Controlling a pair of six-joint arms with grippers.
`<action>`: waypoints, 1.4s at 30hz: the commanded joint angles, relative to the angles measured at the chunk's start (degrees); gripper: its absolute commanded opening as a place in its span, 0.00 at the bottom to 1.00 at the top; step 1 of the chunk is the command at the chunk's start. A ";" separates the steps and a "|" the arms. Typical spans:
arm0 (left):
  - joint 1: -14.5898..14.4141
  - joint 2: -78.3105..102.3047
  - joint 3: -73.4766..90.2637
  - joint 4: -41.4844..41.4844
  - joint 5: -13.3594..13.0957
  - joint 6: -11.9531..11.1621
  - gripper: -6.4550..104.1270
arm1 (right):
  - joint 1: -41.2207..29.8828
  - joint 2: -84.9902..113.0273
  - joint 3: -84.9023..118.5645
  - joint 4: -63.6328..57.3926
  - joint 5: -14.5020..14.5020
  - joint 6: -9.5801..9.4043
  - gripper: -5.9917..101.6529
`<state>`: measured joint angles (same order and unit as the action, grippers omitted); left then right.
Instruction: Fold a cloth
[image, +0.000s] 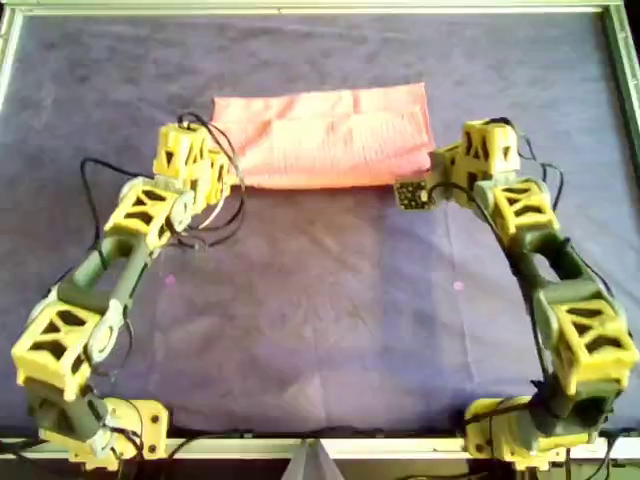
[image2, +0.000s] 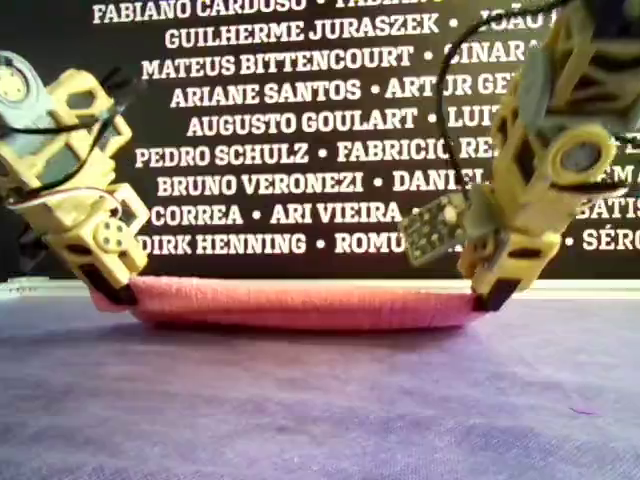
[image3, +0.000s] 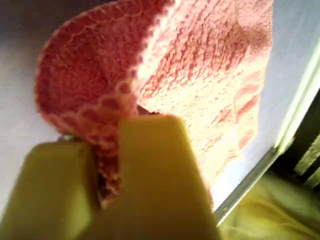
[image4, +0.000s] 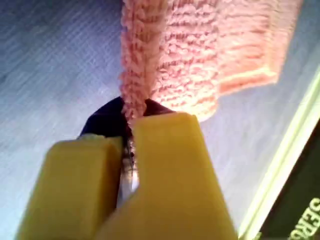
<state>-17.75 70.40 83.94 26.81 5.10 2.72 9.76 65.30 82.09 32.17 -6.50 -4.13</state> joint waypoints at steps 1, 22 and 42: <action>-0.44 7.21 2.02 -0.35 0.26 -0.26 0.05 | -1.85 9.76 4.92 1.32 0.09 0.18 0.04; -6.06 18.63 21.71 -0.26 0.35 0.35 0.05 | -1.05 24.17 26.54 1.32 0.00 0.18 0.04; -5.19 27.95 31.55 -0.26 -0.79 0.62 0.43 | -1.93 27.33 31.73 2.46 0.09 -0.09 0.50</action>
<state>-23.03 90.62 115.22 26.81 4.66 2.90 7.73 86.66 114.08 33.22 -6.15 -4.48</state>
